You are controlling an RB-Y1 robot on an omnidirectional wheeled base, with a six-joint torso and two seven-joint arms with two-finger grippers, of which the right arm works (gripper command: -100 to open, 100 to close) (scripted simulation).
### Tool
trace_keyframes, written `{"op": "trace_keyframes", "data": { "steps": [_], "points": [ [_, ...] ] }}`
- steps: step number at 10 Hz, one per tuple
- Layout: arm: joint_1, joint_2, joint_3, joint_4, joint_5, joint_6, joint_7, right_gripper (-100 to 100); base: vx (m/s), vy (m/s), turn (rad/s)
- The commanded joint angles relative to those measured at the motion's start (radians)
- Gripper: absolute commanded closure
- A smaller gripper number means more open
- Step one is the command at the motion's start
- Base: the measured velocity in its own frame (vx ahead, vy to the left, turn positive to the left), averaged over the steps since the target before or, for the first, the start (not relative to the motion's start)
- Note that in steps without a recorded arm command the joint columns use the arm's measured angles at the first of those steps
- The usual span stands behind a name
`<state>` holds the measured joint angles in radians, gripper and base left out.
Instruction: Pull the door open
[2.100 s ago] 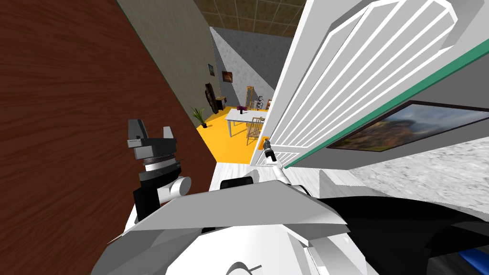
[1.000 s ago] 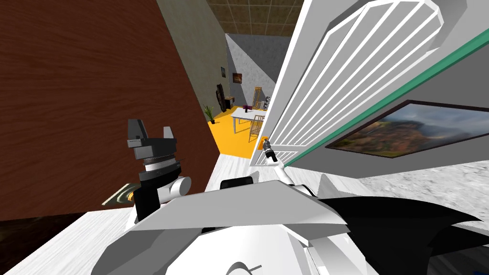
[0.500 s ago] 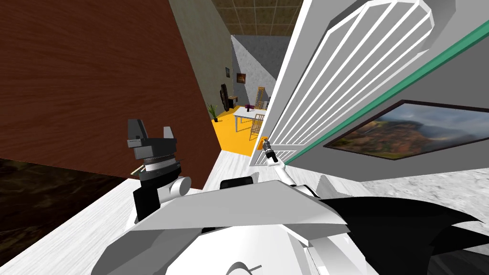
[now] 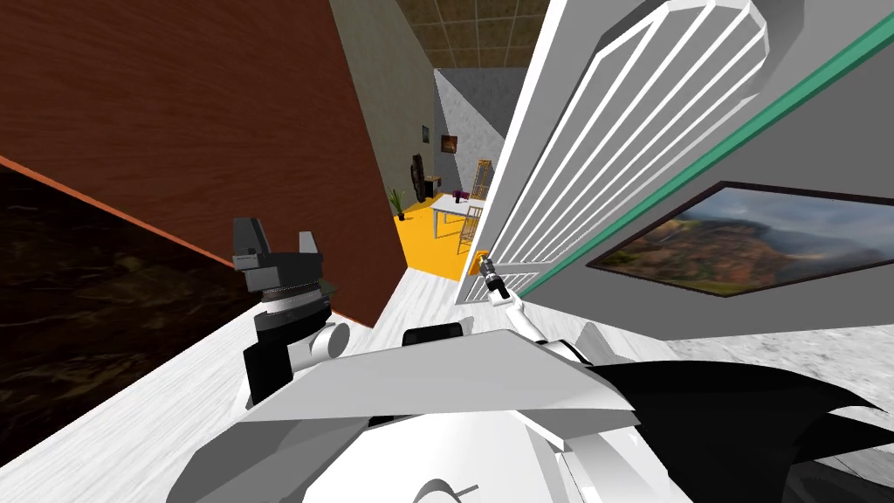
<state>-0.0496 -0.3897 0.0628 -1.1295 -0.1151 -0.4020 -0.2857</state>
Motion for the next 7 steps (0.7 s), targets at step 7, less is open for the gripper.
{"op": "trace_keyframes", "data": {
  "steps": [7],
  "points": [
    [0.061,-0.086,0.08,-0.049,-0.001,-0.052,-0.077,100,-0.2,-0.092,0.102]
  ]
}}
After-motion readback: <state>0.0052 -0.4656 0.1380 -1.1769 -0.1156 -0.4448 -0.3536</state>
